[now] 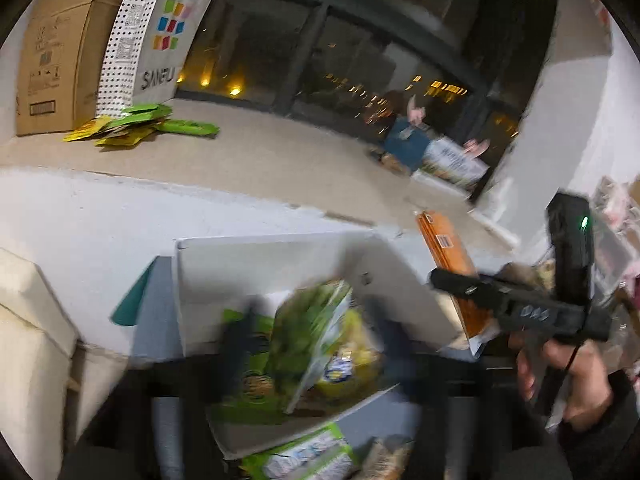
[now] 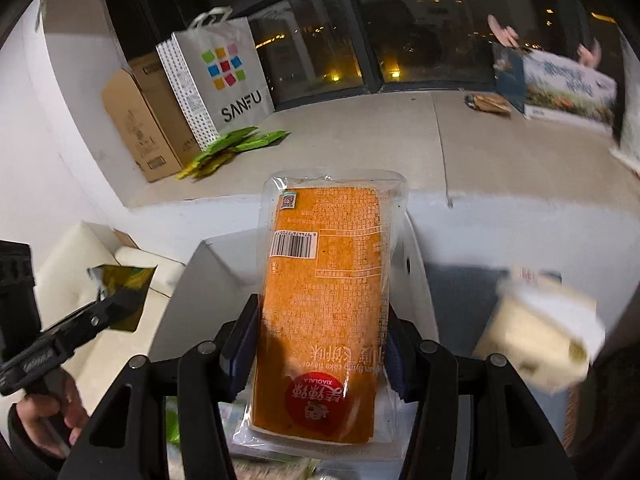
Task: Organize snacks
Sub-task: 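Carry both packs into the white box and open both grippers, then move both grippers back over the remaining snacks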
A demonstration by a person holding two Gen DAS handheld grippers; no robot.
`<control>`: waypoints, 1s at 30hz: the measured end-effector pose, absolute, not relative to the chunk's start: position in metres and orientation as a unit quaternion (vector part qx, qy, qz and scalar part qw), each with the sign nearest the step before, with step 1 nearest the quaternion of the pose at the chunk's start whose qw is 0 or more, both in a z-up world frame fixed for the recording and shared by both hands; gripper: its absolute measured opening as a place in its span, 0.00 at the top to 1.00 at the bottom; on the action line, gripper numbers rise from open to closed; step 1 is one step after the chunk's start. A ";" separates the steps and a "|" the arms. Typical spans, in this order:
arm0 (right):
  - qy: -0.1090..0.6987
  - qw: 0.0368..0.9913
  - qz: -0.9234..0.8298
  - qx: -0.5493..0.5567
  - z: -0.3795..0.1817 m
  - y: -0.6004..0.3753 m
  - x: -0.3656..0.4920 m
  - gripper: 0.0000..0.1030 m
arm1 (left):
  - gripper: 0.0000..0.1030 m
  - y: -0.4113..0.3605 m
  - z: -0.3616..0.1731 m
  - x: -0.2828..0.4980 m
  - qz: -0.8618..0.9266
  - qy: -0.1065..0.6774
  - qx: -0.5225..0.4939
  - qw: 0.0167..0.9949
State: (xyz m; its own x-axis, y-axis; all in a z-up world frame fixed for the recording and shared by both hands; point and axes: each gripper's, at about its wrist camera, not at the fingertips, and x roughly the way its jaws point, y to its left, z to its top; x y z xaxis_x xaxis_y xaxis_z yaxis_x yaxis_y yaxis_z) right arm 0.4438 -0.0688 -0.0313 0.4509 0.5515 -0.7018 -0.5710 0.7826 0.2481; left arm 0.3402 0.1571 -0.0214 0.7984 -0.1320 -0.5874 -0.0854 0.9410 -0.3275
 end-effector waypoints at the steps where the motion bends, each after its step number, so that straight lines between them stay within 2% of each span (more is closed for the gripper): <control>1: 0.413 0.851 0.323 -0.020 -0.032 -0.063 0.452 0.25 | 0.00 0.158 -0.022 0.342 -0.009 0.317 -0.166 0.934; 2: 0.414 0.856 0.307 -0.031 -0.032 -0.059 0.457 0.10 | 0.00 0.158 -0.023 0.342 -0.007 0.316 -0.160 0.935; 4: 0.396 0.872 0.286 -0.032 -0.028 -0.061 0.461 0.05 | 0.00 0.159 -0.025 0.339 -0.013 0.321 -0.151 0.935; 5: 0.393 0.874 0.286 -0.022 -0.027 -0.063 0.461 0.00 | 0.00 0.158 -0.024 0.335 -0.015 0.320 -0.148 0.935; 15: 0.363 0.874 0.322 -0.013 -0.008 -0.082 0.416 0.00 | 0.00 0.135 -0.008 0.289 -0.041 0.305 -0.103 0.946; 22: 0.321 0.872 0.368 -0.027 0.007 -0.125 0.322 0.00 | 0.00 0.100 0.000 0.213 -0.078 0.275 -0.051 0.957; 30: 0.318 0.876 0.359 -0.041 -0.034 -0.192 0.208 0.00 | 0.00 0.056 -0.032 0.132 -0.122 0.291 -0.037 0.948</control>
State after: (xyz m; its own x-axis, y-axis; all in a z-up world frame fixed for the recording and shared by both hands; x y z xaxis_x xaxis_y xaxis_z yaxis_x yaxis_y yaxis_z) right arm 0.2083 -0.1920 -0.0339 0.5399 0.6036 -0.5867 -0.6561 0.7384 0.1558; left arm 0.1316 0.0563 -0.0324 0.8007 -0.2525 -0.5433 0.2098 0.9676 -0.1406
